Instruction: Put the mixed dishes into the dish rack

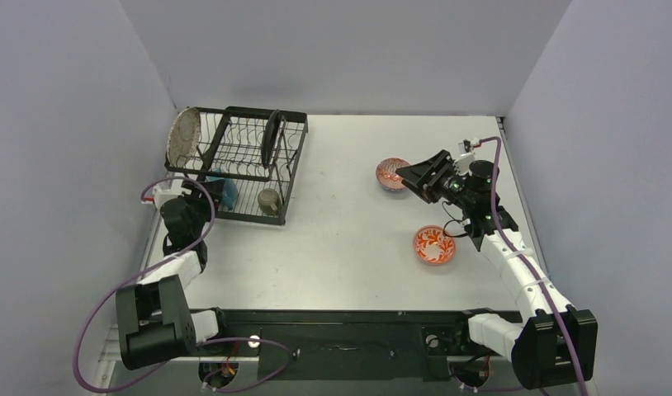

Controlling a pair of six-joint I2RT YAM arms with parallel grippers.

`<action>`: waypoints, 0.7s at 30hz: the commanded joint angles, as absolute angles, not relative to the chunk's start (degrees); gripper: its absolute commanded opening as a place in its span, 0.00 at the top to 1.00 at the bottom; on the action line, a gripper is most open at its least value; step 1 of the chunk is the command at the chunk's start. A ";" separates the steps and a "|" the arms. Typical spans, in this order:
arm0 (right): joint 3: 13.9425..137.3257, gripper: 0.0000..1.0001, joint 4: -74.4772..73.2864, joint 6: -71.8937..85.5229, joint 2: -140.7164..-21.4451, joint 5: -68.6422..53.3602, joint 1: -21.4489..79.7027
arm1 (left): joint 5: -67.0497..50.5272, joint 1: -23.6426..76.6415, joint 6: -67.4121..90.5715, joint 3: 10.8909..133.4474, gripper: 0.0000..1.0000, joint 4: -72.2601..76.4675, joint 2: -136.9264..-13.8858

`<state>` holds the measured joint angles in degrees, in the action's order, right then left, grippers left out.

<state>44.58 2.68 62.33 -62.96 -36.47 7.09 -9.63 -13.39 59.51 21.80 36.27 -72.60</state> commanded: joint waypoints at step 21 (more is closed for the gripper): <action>48.13 0.48 -9.81 46.44 -62.60 -24.72 10.28 | -7.13 0.05 45.44 28.50 0.13 -10.12 -42.71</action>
<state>45.76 -6.81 52.07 -62.96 -30.17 8.80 -7.73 -5.63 49.01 25.45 -1.93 -46.50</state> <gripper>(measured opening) 0.512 0.869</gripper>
